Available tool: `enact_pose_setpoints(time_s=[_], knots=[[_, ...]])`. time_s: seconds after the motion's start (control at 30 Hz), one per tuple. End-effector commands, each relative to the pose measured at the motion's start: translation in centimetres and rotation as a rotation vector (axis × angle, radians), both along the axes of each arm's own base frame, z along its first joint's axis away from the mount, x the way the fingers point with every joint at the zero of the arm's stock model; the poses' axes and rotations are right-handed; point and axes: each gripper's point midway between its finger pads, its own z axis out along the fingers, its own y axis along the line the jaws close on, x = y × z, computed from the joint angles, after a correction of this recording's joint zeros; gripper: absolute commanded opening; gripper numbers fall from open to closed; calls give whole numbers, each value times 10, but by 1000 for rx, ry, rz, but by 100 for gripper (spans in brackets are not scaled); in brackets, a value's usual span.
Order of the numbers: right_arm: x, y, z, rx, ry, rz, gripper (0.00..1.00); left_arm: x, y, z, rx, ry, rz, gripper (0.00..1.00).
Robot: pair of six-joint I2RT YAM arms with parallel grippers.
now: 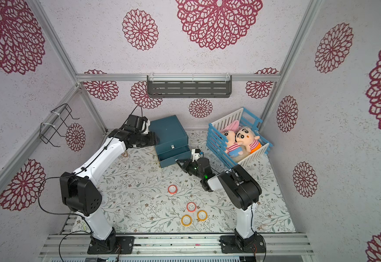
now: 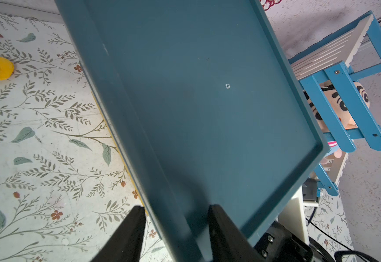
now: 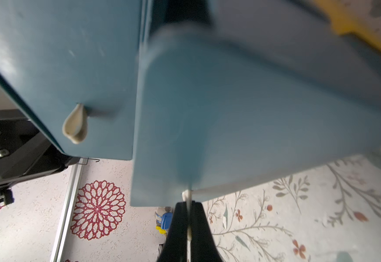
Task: Place the transparent tape into the drawer according to color
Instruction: Open the drawer in the storage box.
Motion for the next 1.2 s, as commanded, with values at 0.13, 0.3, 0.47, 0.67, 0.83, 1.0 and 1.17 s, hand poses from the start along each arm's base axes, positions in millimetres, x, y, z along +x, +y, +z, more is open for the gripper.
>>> enact_pose_setpoints(time_s=[0.13,0.3,0.47,0.67,0.83,1.0,1.17], knots=[[-22,-12,20,1,-22,-10,0,-5,4,4,6,-1,-6,51],[-36,-16,20,-9,-9,-3,0,-5,4,5,7,-4,-6,51],[-39,-19,19,-49,-5,-1,0,-6,4,5,7,-3,-5,51],[-42,-17,20,-52,-13,11,16,-8,5,6,4,-5,-4,54],[-47,-21,33,-86,-56,8,54,-10,5,9,0,-15,-1,63],[-54,-29,46,-140,-88,7,75,-12,6,16,-17,-30,6,73],[-64,-34,51,-214,-101,31,95,-20,7,28,-41,-62,9,85]])
